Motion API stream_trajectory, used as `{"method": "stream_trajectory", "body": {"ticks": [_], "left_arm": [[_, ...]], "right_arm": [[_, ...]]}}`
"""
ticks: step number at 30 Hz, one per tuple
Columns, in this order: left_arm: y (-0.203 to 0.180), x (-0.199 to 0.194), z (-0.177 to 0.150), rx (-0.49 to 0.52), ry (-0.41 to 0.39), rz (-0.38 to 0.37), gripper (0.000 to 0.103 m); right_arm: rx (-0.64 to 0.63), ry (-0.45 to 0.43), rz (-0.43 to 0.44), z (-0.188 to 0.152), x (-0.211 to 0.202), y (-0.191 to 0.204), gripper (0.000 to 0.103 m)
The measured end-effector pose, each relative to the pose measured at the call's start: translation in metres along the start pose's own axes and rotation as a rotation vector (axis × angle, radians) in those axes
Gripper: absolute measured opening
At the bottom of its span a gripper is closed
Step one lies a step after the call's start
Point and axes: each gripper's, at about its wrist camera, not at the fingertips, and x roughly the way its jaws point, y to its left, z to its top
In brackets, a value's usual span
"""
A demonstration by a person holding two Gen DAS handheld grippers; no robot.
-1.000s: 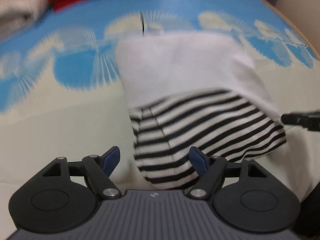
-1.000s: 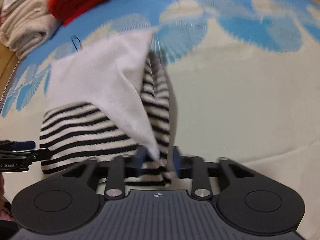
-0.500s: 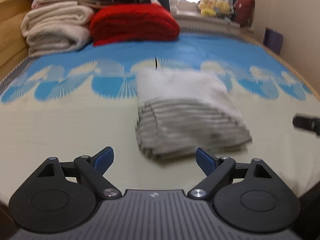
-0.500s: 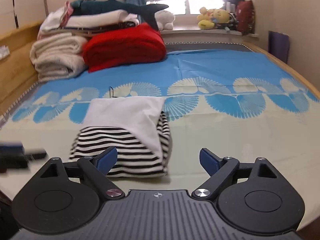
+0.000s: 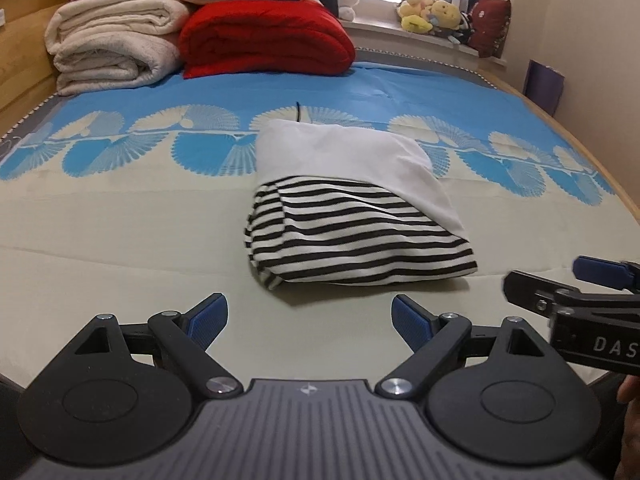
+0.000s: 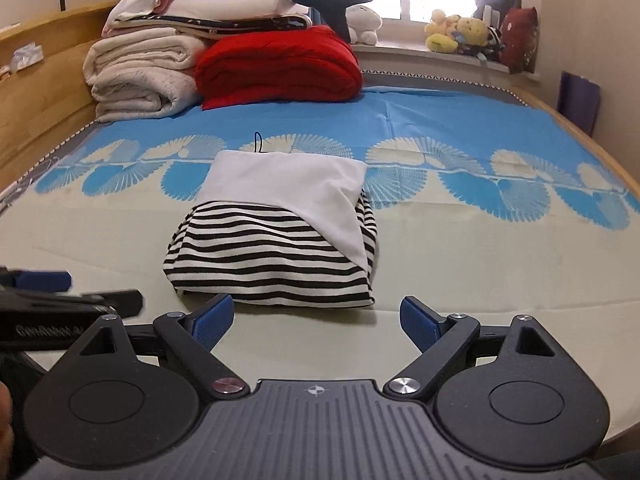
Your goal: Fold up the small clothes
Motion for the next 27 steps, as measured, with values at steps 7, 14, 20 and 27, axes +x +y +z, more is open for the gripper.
{"method": "stream_trajectory", "body": {"ticks": [7,14,20,27], "left_arm": [[-0.0008,0.0015,-0.0013,0.0,-0.012,0.003,0.092],[0.0008,0.0021,-0.0016,0.0,-0.013,0.0,0.092],[0.0003,0.0025,-0.002,-0.002,-0.012,0.0,0.092],[0.0007,0.0028,-0.0021,-0.001,-0.012,-0.001,0.092]], "right_arm": [[-0.015,0.007,-0.002,-0.0009,0.0042,0.0084,0.091],[-0.017,0.008,0.0,-0.0018,0.0034,0.0087,0.091],[-0.015,0.013,-0.003,-0.0008,0.0036,0.0088,0.091],[-0.011,0.014,-0.003,-0.0006,0.004,0.008,0.091]]}}
